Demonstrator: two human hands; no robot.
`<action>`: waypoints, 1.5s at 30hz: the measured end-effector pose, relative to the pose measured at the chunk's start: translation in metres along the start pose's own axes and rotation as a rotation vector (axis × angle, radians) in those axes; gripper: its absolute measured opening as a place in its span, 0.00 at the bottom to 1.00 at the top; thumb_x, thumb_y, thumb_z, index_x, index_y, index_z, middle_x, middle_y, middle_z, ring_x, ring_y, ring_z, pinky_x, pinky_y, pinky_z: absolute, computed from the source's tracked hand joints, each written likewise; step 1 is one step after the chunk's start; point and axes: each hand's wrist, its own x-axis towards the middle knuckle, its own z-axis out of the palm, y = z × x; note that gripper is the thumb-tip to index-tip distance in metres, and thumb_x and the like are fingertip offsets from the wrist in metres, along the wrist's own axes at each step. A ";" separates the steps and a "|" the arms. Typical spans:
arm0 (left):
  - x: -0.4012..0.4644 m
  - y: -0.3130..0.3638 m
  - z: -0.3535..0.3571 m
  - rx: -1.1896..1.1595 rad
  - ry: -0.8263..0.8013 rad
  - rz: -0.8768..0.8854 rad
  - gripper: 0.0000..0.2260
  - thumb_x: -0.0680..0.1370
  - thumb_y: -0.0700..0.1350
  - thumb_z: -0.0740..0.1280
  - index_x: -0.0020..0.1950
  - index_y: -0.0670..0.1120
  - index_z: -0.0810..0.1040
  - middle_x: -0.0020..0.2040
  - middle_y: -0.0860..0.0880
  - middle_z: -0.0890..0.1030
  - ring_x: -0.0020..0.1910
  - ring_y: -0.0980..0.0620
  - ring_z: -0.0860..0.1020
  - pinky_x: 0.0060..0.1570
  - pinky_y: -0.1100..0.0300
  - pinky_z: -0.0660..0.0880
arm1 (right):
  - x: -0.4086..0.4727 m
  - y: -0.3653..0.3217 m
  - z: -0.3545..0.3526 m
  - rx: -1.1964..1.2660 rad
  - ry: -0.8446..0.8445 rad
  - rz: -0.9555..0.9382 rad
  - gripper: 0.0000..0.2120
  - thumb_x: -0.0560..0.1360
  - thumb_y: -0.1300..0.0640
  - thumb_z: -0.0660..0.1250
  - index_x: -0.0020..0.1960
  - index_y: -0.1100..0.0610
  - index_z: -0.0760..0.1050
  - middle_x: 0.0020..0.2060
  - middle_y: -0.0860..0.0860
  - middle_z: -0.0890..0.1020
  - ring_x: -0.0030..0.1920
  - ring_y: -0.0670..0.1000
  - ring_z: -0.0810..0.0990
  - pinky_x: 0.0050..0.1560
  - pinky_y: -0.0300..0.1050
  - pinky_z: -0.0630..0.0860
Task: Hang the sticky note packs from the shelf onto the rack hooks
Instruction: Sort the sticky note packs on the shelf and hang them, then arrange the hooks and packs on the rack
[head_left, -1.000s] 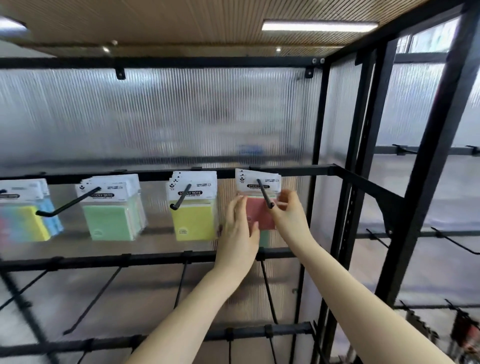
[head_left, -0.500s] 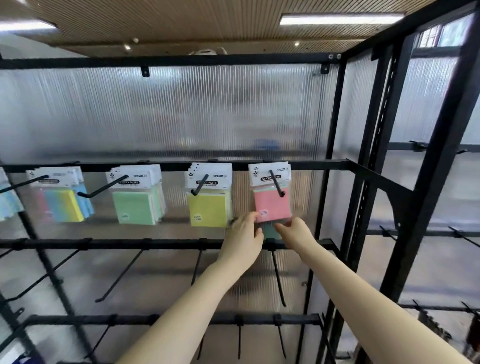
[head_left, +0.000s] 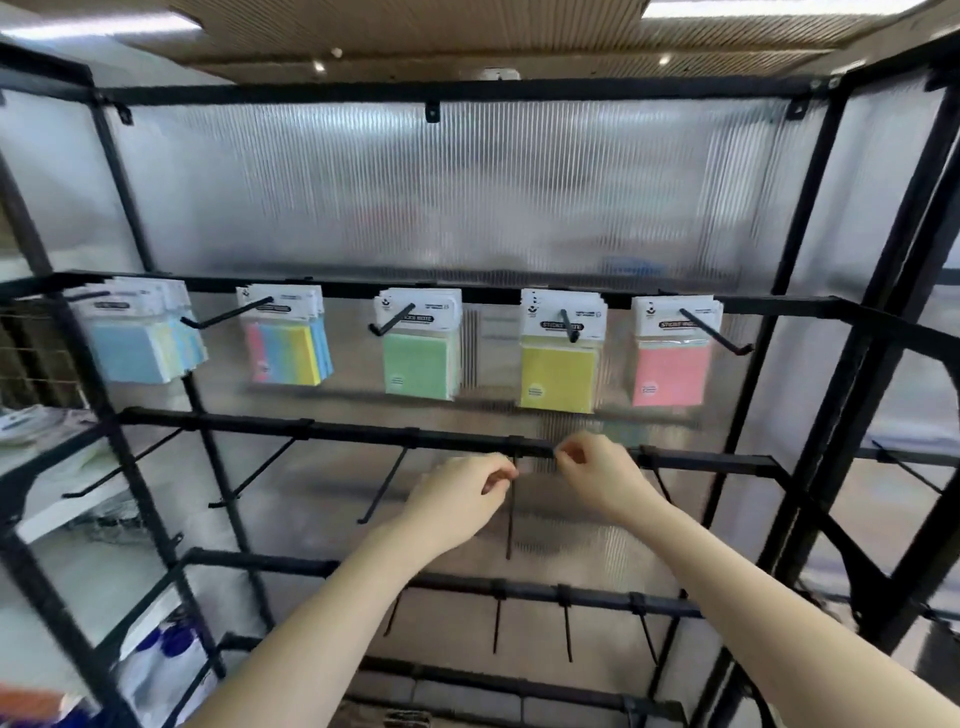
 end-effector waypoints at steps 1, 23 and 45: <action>-0.011 -0.014 -0.010 0.014 0.020 -0.025 0.11 0.80 0.49 0.60 0.61 0.58 0.76 0.59 0.59 0.79 0.57 0.58 0.77 0.56 0.57 0.75 | -0.002 -0.014 0.009 -0.004 -0.012 -0.014 0.12 0.79 0.53 0.59 0.56 0.57 0.78 0.50 0.54 0.82 0.51 0.57 0.80 0.53 0.52 0.77; -0.285 -0.298 -0.193 0.182 0.304 -0.856 0.10 0.81 0.47 0.58 0.57 0.54 0.77 0.52 0.52 0.82 0.47 0.50 0.81 0.48 0.54 0.77 | -0.066 -0.364 0.287 0.152 -0.406 -0.632 0.10 0.78 0.57 0.60 0.50 0.62 0.77 0.46 0.58 0.82 0.47 0.57 0.80 0.48 0.50 0.76; -0.331 -0.559 -0.344 0.446 0.357 -1.175 0.13 0.80 0.45 0.57 0.62 0.53 0.74 0.57 0.48 0.80 0.53 0.45 0.78 0.40 0.59 0.67 | -0.007 -0.628 0.539 0.131 -0.586 -0.838 0.11 0.79 0.53 0.57 0.56 0.58 0.73 0.53 0.56 0.75 0.52 0.58 0.77 0.52 0.52 0.75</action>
